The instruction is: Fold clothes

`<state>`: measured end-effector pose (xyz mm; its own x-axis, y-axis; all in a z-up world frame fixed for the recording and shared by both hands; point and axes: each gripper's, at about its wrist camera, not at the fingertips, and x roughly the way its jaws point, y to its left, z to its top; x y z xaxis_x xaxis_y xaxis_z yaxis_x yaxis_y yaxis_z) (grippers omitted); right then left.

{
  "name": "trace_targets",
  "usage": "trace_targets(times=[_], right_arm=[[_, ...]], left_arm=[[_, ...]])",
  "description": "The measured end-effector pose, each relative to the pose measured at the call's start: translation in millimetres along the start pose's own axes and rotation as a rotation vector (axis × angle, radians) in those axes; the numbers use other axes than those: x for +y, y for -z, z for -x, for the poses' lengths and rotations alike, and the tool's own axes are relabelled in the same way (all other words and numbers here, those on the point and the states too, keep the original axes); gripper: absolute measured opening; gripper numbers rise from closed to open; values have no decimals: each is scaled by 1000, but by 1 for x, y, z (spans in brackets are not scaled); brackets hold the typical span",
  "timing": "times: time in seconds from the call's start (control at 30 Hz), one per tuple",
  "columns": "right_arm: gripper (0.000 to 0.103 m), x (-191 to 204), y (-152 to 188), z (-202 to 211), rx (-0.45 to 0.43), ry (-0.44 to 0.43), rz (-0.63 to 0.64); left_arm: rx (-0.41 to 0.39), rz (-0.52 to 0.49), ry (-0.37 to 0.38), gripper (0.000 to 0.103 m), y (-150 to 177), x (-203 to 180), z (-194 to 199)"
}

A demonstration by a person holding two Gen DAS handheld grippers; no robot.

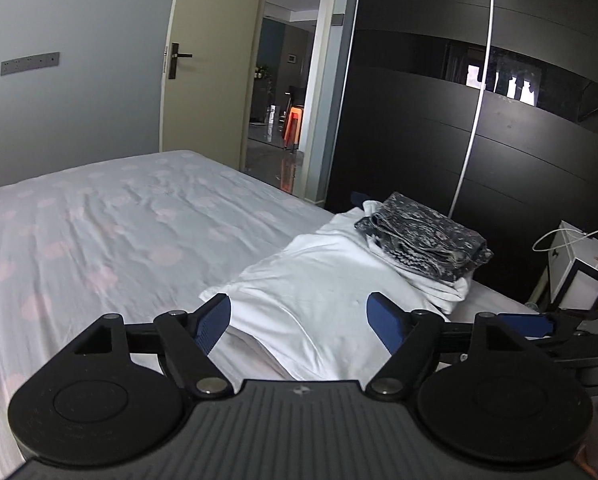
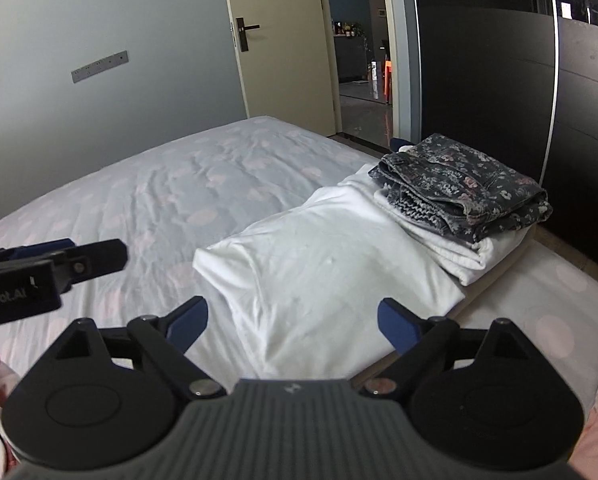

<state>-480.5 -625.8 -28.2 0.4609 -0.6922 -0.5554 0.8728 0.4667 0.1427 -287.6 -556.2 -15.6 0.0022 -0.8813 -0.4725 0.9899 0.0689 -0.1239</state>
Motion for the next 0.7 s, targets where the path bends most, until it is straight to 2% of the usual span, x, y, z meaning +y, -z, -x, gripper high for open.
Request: trace_targets(times=[0.17, 0.33, 0.57, 0.7], right_arm=[[97, 0, 6, 4, 3, -20, -24], [97, 4, 10, 7, -9, 17, -2], [98, 2, 16, 10, -21, 47, -21], [98, 1, 21, 10, -14, 35, -23]], left_arm=[[23, 20, 12, 74, 5, -5, 0], [46, 34, 23, 74, 8, -9, -2], [38, 72, 44, 74, 14, -12, -6], [46, 74, 43, 74, 18, -16, -8]])
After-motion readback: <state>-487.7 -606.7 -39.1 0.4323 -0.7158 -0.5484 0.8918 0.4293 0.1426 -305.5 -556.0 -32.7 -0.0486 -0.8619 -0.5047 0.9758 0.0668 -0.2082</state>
